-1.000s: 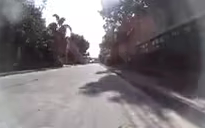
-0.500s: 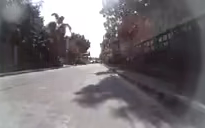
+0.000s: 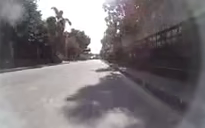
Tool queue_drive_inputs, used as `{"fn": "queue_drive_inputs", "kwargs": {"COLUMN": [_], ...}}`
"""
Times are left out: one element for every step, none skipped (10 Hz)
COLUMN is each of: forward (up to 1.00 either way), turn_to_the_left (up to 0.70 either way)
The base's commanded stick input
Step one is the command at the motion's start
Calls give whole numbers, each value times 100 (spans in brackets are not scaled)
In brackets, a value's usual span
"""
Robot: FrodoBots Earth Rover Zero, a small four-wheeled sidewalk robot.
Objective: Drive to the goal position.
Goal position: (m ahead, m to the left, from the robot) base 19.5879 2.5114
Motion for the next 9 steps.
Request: {"fn": "queue_drive_inputs", "kwargs": {"forward": [100,100,100,100,100,100,100,100,100], "turn_to_the_left": [0,0,0,0,0,0,0,0,16]}}
